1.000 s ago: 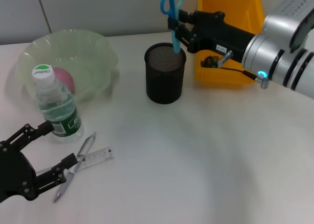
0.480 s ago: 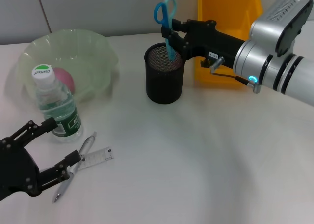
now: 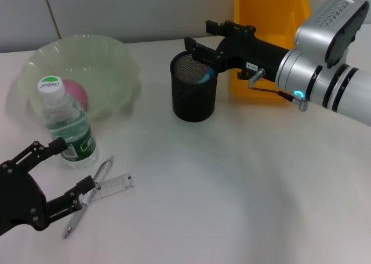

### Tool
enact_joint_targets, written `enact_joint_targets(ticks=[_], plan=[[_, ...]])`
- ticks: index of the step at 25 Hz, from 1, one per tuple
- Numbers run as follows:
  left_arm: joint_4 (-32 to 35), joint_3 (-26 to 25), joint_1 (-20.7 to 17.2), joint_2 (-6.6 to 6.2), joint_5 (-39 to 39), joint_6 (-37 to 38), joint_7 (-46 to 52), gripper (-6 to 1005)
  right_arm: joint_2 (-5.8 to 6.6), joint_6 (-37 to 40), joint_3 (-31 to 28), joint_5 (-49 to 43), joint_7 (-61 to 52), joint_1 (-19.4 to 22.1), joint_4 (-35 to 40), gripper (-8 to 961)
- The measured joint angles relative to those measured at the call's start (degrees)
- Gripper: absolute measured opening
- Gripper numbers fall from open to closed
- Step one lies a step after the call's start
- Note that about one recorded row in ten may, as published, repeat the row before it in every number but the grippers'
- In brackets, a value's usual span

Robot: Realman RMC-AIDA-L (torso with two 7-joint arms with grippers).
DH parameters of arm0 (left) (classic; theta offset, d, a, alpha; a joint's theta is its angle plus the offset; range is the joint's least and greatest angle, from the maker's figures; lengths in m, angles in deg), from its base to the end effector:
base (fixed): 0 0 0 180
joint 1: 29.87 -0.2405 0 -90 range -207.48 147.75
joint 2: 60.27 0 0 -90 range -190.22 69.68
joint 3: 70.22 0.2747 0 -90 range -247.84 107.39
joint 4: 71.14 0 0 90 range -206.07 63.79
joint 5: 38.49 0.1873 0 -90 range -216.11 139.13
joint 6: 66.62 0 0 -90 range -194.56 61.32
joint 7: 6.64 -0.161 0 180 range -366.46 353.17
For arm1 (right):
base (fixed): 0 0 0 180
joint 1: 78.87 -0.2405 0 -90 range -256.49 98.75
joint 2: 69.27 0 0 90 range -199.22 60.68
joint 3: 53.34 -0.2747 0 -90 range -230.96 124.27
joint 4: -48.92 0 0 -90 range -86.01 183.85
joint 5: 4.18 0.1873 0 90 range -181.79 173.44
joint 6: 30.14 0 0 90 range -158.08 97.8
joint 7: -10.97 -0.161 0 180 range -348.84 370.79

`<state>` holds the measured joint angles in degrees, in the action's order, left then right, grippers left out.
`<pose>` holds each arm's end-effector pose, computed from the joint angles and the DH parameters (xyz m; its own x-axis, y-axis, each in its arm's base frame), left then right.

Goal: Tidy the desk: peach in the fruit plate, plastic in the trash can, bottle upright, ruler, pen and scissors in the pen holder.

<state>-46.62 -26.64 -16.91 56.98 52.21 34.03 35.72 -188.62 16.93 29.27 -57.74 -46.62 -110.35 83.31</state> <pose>-0.2992 0.2315 -0.0073 0.7021 -0.0355 0.7112 0.3535 -0.8496 -0.3914 0.2066 0.4031 -0.0516 0.7571 -0.1071 -0.6444 -0.5214 -0.6935 -0.4973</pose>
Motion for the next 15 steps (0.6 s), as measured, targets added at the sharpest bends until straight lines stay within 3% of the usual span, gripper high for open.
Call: enact_joint_targets(ticks=[4,7,10,15], plan=[[0.0,0.0,-0.1,-0.08,0.0,-0.1,-0.1,832,-0.04,2.0,-0.6,0.2,-0.1,2.1,2.5,617],[0.0,0.0,-0.1,-0.09,0.0,-0.1,-0.1,832,-0.02,8.9,-1.2,0.9,0.3,6.6,6.0,663],[-0.1,0.0,-0.2,-0.08,0.0,-0.1,-0.1,832,-0.1,12.4,-2.3,3.1,1.7,8.2,6.2,709],[-0.2,0.0,-0.2,-0.1,0.0,-0.1,-0.1,832,0.0,18.2,-3.4,10.3,5.2,9.4,3.0,577]])
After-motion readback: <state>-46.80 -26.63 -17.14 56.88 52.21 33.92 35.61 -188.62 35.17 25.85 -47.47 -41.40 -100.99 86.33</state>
